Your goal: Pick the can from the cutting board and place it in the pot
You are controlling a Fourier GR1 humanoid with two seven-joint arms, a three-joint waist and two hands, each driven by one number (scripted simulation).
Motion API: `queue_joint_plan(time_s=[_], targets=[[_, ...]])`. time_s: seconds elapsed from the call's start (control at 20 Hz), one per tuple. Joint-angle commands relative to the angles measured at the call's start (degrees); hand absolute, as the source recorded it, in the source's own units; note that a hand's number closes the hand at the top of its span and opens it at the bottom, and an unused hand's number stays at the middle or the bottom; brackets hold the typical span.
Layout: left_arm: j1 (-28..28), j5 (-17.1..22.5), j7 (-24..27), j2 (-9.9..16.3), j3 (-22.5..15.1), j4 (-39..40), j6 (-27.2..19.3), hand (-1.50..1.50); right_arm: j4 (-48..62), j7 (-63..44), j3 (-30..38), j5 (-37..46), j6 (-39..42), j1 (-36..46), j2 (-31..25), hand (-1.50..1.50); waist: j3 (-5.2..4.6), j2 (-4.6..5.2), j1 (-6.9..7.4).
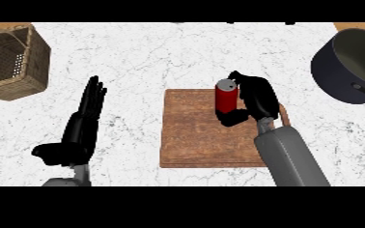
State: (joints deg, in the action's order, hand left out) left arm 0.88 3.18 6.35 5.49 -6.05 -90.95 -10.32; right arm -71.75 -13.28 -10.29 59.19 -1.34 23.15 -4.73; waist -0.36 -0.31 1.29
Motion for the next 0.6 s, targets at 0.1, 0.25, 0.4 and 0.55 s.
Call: queue_joint_plan(time_s=[0.1, 0.25, 0.4, 0.55], targets=[[3.1, -0.82, -0.67, -0.14, 0.3, 1.93, -0.4, 0.0, 13.73, -20.32, 0.84, 4.96, 2.96, 11.4, 4.56, 1.5, 0.32, 0.83, 0.65], [3.11, -0.38, -3.8, -0.35, 0.48, 0.37, -0.73, 0.0, 19.5, -24.13, -0.69, 5.27, -3.53, 18.32, 4.65, 1.5, 0.38, 0.64, 0.56], [1.25, -0.94, -0.04, -1.3, 0.26, 1.28, -1.0, 0.0, 18.28, -25.73, -0.52, 7.91, -6.89, 22.38, 4.69, 1.5, 0.35, 0.51, -0.05], [1.66, -0.72, 0.96, -0.23, 1.98, 3.26, -0.5, 0.0, 7.85, -27.87, -2.63, 11.31, -5.48, 20.57, 4.71, 1.5, 0.31, 0.03, -1.67]])
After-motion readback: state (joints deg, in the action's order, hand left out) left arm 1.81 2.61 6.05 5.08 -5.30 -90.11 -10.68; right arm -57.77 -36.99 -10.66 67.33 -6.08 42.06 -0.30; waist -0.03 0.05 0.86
